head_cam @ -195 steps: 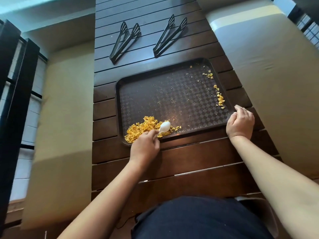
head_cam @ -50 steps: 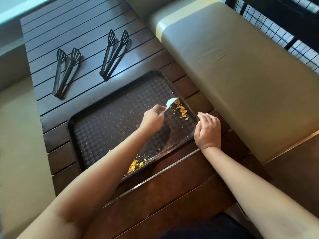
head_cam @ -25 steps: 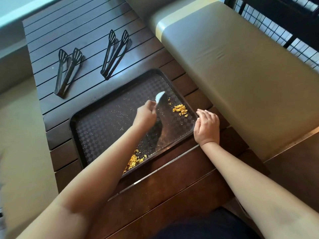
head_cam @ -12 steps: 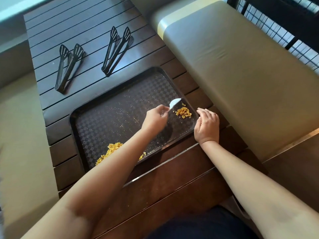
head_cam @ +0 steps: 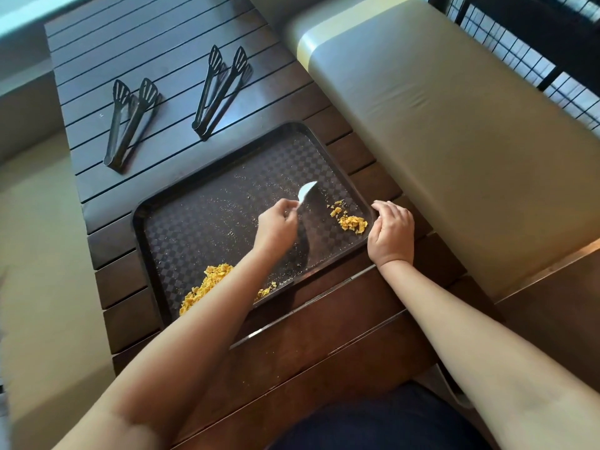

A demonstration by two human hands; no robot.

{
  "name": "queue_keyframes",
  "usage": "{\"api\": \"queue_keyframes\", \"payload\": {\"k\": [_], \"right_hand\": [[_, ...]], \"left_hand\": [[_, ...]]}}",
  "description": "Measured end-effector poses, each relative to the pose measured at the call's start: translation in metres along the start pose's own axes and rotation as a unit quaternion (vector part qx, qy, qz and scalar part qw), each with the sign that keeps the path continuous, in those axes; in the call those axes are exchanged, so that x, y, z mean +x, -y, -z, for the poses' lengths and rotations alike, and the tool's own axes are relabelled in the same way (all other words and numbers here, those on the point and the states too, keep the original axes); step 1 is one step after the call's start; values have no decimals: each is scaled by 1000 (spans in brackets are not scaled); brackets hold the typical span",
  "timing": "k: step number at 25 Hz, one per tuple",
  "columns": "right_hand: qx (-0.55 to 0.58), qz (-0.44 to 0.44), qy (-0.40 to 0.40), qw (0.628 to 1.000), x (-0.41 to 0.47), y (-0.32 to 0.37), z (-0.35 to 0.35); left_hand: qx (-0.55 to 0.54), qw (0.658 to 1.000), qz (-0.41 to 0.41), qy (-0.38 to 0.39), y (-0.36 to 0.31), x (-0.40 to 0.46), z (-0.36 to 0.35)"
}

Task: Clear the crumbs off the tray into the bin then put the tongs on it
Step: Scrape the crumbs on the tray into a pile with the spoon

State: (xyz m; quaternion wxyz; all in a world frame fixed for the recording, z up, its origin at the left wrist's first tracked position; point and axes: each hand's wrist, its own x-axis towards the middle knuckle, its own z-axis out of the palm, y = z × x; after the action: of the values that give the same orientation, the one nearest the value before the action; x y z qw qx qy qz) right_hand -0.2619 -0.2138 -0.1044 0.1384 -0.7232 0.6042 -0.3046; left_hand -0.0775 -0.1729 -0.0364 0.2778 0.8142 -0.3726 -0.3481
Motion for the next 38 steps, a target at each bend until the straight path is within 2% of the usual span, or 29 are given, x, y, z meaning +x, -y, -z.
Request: {"api": "queue_keyframes", "payload": {"k": [2,5,8,10,13,18,21,23,28,31,35,36,38], "right_hand": [[-1,-2,-1,1000,0,0,0],[-5,1,1,1000,0,0,0],[-10,4,1,1000,1,1,1],[-12,3,2,1000,0,1,2],[-11,5,5,1000,-1,2,2],[-15,2,5,1000,0,1,1],[-15,4,4,1000,1,2,1],[-14,4,3,1000,1,2,2],[-15,1,6,1000,0,2,1],[-14,2,6,1000,0,2,1],[-14,5,5,1000,-1,3,3],[-15,5,3,1000,-1,3,3],[-11,3,2,1000,-1,3,3]], "left_hand": [[-17,998,-6,59,3,-13,-10],[24,992,-41,121,8,-33,-19],[-29,998,-18,50,2,-19,-12],[-19,1000,-3,15,-2,-5,-7],[-1,998,-8,58,-5,-5,-10],[51,986,-62,147,-2,-33,-15],[32,995,-56,78,-8,-26,-10],[74,994,-63,45,-11,-17,-10],[122,977,-113,136,-8,-29,-19],[89,978,-89,169,-10,-27,-7],[39,995,-48,78,-13,-13,2],[42,996,-41,68,-13,-11,1],[43,994,-34,96,-13,-11,-4]]}}
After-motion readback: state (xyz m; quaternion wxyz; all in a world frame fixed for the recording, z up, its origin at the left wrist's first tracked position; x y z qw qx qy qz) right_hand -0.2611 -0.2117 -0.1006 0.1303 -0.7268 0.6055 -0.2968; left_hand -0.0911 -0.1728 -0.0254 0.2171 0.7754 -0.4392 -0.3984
